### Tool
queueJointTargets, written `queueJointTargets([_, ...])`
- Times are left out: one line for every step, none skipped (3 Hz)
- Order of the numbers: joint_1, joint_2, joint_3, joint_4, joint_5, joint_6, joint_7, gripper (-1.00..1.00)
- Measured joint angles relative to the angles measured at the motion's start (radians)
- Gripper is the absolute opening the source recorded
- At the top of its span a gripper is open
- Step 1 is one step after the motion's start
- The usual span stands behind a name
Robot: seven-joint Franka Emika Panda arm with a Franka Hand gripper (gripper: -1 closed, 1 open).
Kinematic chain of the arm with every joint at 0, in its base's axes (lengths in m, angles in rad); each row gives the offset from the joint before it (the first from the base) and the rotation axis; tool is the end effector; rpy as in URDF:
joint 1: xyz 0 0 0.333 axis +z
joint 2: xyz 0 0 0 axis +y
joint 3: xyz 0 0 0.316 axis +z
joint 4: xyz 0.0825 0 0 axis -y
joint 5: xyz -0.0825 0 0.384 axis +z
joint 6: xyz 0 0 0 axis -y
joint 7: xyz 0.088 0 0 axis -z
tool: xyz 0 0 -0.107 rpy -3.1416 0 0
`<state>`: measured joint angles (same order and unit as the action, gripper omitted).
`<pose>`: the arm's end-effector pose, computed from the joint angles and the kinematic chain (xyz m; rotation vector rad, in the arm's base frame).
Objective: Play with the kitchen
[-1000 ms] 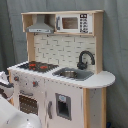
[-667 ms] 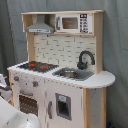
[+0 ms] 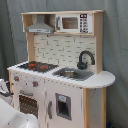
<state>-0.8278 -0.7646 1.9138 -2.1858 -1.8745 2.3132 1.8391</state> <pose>0.2681 0.4957 0.2779 1.3727 1.0643 1.8595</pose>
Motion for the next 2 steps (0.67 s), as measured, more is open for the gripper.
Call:
queueJointTargets([0.017, 0.001, -0.005, -0.067, 0.001, -0.064, 0.042, 1.00])
queueJointTargets([0.017, 0.002, -0.005, -0.134, 0.004, -0.097, 0.118, 1.00])
